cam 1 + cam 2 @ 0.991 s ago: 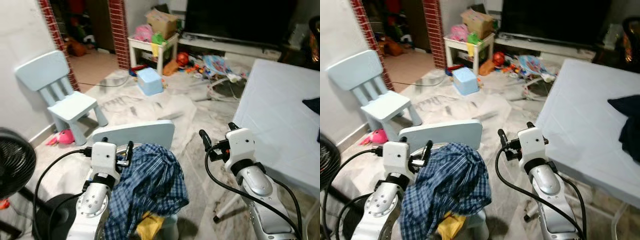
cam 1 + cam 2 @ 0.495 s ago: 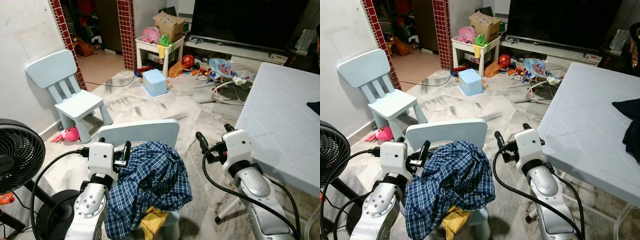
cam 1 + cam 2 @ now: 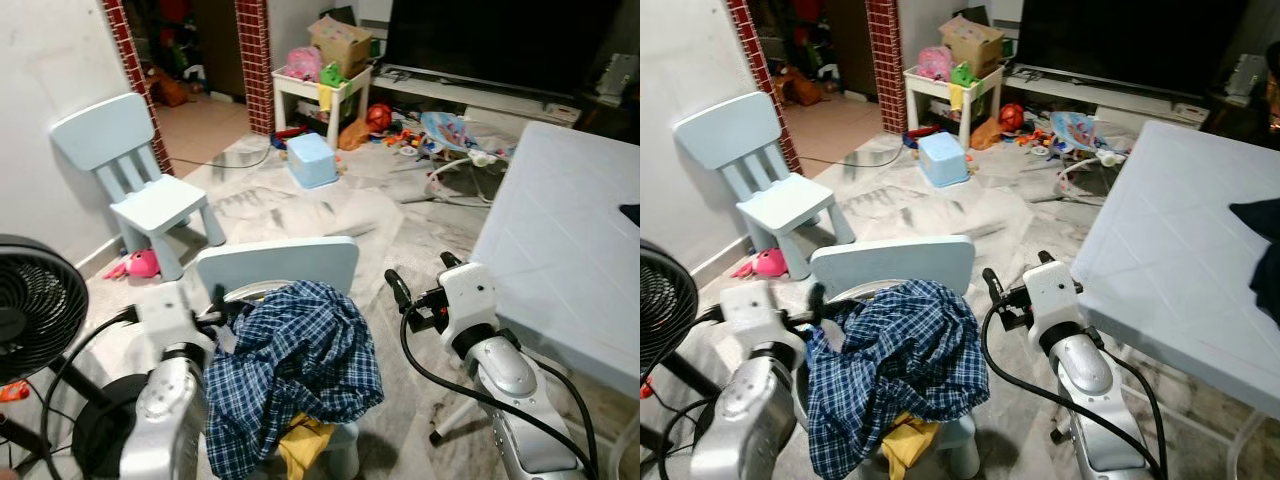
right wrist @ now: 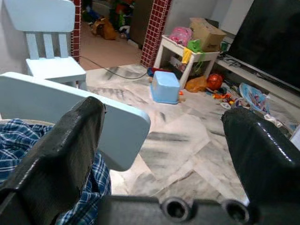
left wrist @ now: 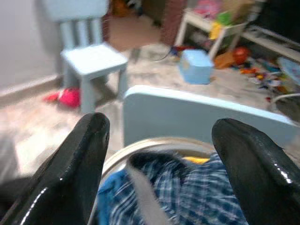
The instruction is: Hang hanger
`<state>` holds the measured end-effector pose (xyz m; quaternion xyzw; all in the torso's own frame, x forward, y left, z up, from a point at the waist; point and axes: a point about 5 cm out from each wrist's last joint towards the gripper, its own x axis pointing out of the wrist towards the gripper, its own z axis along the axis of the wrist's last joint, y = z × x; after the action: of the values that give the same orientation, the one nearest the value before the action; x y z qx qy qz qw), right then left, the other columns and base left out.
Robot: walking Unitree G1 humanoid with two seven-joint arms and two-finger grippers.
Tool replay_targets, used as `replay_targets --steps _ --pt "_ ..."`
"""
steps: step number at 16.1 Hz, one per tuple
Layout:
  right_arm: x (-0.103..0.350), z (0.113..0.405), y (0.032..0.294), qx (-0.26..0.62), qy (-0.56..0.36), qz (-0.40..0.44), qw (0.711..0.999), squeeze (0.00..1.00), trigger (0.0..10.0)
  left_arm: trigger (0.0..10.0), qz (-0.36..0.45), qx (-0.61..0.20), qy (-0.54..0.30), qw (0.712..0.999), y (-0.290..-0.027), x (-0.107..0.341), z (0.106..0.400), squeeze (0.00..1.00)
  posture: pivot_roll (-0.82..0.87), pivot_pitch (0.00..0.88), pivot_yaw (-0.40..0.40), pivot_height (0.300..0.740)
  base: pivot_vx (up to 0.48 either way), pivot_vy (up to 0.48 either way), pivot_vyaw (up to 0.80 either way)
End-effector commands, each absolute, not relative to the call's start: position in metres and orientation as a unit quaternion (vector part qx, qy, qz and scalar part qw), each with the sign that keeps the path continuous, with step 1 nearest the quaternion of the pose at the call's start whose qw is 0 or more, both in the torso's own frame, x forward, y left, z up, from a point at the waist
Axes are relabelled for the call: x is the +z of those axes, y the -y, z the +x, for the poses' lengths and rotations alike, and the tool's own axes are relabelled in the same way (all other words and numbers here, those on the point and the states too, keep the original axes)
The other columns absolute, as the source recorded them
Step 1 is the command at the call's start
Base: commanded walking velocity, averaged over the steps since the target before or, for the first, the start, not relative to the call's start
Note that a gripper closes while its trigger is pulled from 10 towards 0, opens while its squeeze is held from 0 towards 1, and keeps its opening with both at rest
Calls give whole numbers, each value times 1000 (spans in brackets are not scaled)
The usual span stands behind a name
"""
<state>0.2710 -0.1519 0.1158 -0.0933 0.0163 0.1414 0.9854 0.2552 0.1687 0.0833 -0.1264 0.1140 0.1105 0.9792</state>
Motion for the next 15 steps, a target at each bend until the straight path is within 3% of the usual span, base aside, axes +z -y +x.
replay_targets --steps 1,3,7,8,9,10,15 --pt "121 269 152 145 -11 -101 984 0 10000 10000 -186 123 -158 962 -153 71 257 0 -134 0 -20 740 0 0 0" --pt "124 267 156 145 -11 -106 984 0 10000 10000 -231 141 -210 939 -146 55 257 0 -156 0 -30 740 0 0 0" --pt "125 259 159 182 -26 -123 975 0 10000 10000 -244 112 -254 929 -129 46 262 0 -178 6 -54 740 0 0 0" --pt "123 247 151 263 -53 -106 957 0 10000 10000 -238 85 -261 932 -122 43 267 0 -184 18 -50 740 0 0 0" --pt "122 243 149 284 -62 -108 951 0 10000 10000 -236 82 -264 932 -121 42 268 0 -187 21 -48 740 0 0 0" --pt "117 218 142 368 -105 -111 917 0 10000 10000 -239 71 -271 930 -117 41 275 0 -217 36 -34 740 0 0 0" --pt "123 175 141 466 -154 -146 859 0 10000 10000 -281 45 -292 913 -99 28 288 0 -303 69 -7 740 0 0 0"
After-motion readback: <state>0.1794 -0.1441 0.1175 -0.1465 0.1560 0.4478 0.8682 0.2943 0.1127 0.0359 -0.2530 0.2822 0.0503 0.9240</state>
